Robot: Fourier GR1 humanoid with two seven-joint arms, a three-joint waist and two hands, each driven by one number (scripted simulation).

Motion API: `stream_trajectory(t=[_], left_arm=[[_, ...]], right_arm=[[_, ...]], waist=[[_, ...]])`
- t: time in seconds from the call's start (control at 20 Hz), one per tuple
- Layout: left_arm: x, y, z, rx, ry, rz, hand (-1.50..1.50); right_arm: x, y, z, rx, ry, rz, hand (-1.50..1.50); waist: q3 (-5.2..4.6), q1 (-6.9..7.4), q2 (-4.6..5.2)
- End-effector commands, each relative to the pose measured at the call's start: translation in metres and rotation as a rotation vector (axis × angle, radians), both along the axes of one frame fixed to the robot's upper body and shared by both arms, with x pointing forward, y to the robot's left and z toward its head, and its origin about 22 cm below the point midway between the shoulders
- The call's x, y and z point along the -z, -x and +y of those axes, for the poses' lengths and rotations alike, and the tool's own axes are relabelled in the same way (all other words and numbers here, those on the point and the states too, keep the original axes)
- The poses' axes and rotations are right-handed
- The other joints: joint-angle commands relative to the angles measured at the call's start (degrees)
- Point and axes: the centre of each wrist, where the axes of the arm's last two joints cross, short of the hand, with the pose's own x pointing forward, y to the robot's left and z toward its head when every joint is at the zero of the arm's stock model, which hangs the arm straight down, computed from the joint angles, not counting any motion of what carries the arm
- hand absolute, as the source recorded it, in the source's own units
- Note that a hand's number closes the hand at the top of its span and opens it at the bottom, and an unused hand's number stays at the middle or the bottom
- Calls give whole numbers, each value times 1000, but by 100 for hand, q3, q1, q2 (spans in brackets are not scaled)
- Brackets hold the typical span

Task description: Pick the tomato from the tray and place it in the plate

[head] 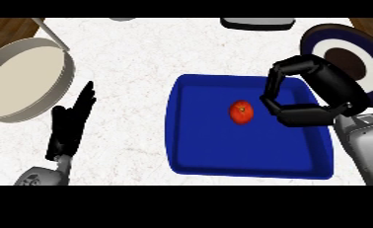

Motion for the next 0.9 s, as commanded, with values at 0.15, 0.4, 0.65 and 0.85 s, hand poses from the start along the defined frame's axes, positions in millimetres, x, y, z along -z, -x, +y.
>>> stream_trajectory(t=[0.15, 0.4, 0.65, 0.85], left_arm=[[3, 0, -25, -9, 63, -8, 0], [-4, 0, -32, -9, 65, 9, 0], [13, -3, -16, -35, 56, 24, 0], [-1, -7, -17, -36, 60, 29, 0]], right_arm=[[131, 11, -8, -23, -417, 338, -150], [131, -10, -31, -300, -107, 265, -150], [88, -38, -29, -260, 205, 28, -150], [60, -60, -27, -241, 389, -29, -150]], waist=[[84, 58, 137], [62, 46, 49], [46, -17, 49], [44, -47, 19]])
